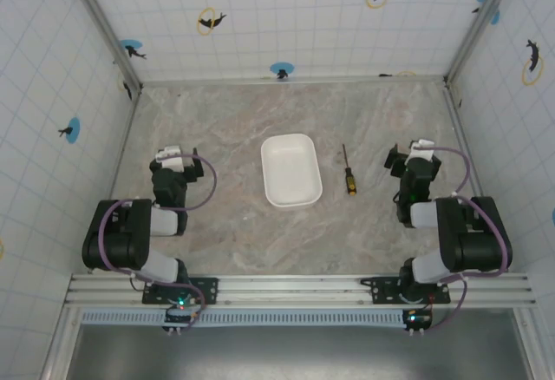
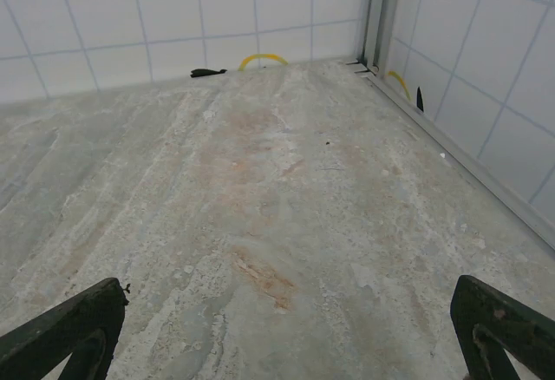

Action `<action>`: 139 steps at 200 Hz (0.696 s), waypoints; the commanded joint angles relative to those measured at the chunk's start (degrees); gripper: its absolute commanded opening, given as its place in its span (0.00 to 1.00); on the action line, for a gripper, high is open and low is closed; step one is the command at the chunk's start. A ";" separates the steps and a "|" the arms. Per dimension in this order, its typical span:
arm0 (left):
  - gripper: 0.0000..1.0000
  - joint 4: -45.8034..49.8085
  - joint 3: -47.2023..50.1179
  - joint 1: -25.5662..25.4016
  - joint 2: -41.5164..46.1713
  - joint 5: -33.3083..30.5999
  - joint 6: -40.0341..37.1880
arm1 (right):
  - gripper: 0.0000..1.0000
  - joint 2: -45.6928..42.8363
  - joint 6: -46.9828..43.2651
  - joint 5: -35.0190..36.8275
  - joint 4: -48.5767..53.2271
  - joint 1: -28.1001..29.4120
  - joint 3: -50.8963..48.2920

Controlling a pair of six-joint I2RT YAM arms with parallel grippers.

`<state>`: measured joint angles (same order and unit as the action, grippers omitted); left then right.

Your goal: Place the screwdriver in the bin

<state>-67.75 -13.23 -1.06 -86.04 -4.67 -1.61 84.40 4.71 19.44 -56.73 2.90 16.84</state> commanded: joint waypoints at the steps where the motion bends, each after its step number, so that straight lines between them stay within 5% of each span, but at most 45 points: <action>1: 0.98 -0.41 -1.04 0.36 -0.69 0.98 -0.83 | 0.99 -0.22 -0.12 0.20 -0.67 -0.08 1.09; 139: 0.98 -0.42 -1.04 0.44 -0.70 1.08 -0.77 | 0.99 -0.46 -0.38 1.35 -1.28 0.45 0.70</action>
<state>-67.75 -13.23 -1.06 -86.04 -4.64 -1.61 84.40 4.69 19.46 -56.71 2.90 16.84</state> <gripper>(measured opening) 0.976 0.990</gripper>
